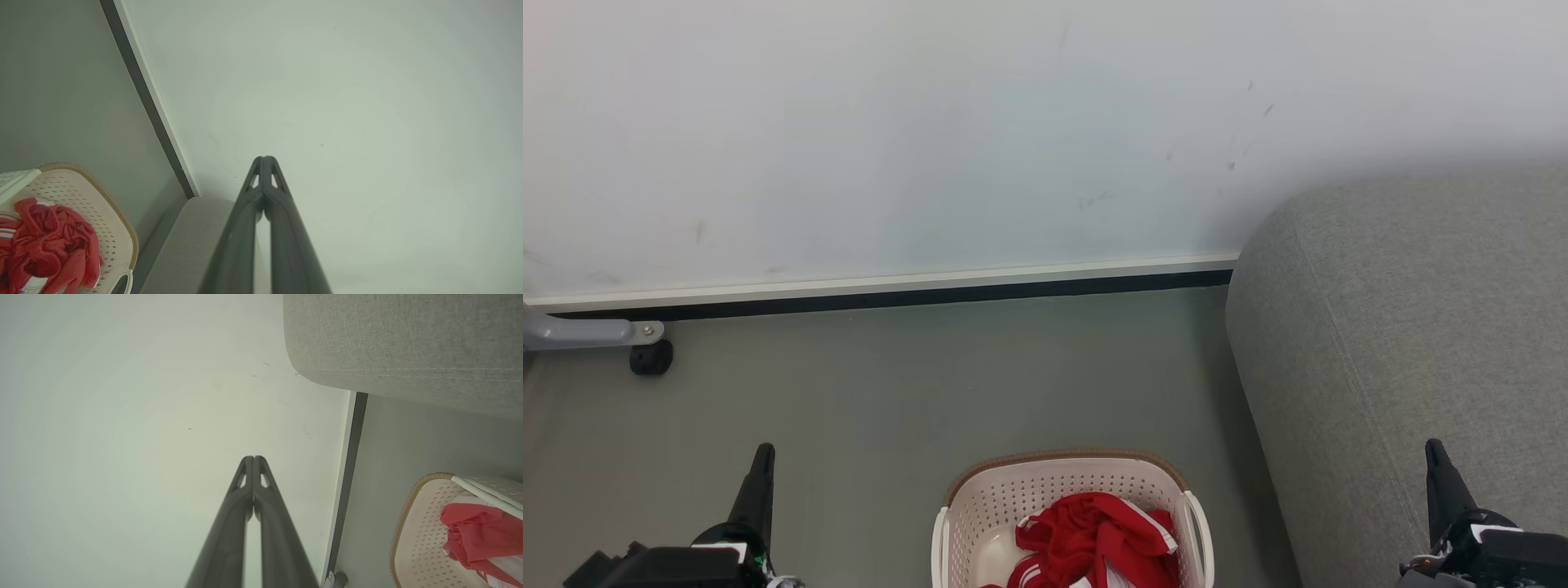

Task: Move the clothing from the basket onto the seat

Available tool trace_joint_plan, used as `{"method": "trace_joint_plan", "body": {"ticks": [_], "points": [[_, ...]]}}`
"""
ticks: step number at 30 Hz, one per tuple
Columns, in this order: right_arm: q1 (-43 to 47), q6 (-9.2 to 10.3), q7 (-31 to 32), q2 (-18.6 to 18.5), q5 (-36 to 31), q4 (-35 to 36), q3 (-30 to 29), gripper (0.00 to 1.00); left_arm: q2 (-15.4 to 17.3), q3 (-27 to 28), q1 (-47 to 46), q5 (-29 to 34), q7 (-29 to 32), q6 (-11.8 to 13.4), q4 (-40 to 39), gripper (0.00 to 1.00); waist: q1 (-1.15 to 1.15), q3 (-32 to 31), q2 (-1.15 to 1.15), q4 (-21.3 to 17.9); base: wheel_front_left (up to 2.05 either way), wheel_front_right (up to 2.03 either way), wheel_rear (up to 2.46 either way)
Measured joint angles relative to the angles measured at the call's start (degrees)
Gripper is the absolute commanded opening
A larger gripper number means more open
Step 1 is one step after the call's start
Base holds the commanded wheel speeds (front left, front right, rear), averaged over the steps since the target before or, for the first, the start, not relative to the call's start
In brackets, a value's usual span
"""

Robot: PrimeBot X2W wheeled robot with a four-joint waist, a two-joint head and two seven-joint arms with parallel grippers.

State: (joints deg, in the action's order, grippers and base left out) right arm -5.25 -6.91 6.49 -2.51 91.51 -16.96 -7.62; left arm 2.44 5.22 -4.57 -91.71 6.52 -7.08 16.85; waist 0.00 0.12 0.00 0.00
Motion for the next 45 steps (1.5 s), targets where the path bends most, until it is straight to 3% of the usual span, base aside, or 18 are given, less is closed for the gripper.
{"method": "trace_joint_plan", "body": {"ticks": [24, 25, 26, 27, 28, 29, 30, 45], "points": [[0.0, 0.0, 0.0, 0.0, 0.0, 0.0, 0.0, 0.0, 0.0, 0.0, 0.0, 0.0, 0.0, 0.0, 0.0, 0.0, 0.0, 0.0, 0.0, 0.0, 0.0, 0.0, 0.0], [0.0, 0.0, 0.0, 0.0, 0.0, 0.0, 0.0, 1.0, 0.0, 0.0, 0.0, 0.0, 0.0, 0.0, 0.0, 1.0, 0.0, 0.0, 0.0, 0.0, 0.0, 0.0, 0.0], [0.1, 0.02, 0.0, 0.1, 0.0, -0.4, 0.1, 1.0, 0.0, -0.1, 0.2, 0.0, 0.0, 0.0, 0.3, 1.0, 0.0, 0.0, 0.0, 0.0, 0.0, 0.0, 0.0], [0.5, 0.09, 0.0, 0.2, 0.0, -0.9, 0.1, 0.0, -0.2, -0.1, 0.6, 0.0, 0.0, 0.0, 0.9, 0.0, 0.0, 0.0, 0.0, 0.0, 0.0, 0.0, 0.0], [1.0, 0.1, 0.0, 0.4, 0.0, -1.6, 0.2, 1.0, -0.3, -0.2, 1.1, 0.0, 0.0, 0.1, 1.5, 1.0, 0.0, 0.0, 0.0, 0.0, 0.0, 0.0, 0.0], [1.6, 0.11, 0.0, 0.6, 0.0, -2.3, 0.2, 0.0, -0.5, -0.2, 1.7, 0.0, 0.0, 0.1, 2.1, 0.0, 0.0, 0.0, 0.0, 0.0, 0.0, 0.0, 0.0], [2.1, 0.11, 0.0, 0.9, 0.0, -2.8, 0.3, 1.0, -0.6, -0.3, 2.3, 0.0, 0.0, 0.1, 2.7, 1.0, 0.0, 0.0, 0.0, 0.0, 0.0, 0.0, 0.0], [2.8, 0.44, -2.7, 1.0, -1.9, -3.1, 3.0, 1.0, -0.7, -2.5, 3.2, 2.5, -2.7, 0.1, 1.9, 1.0, 0.0, -1.0, 0.0, 0.1, 0.0, 0.0, 0.0]]}}
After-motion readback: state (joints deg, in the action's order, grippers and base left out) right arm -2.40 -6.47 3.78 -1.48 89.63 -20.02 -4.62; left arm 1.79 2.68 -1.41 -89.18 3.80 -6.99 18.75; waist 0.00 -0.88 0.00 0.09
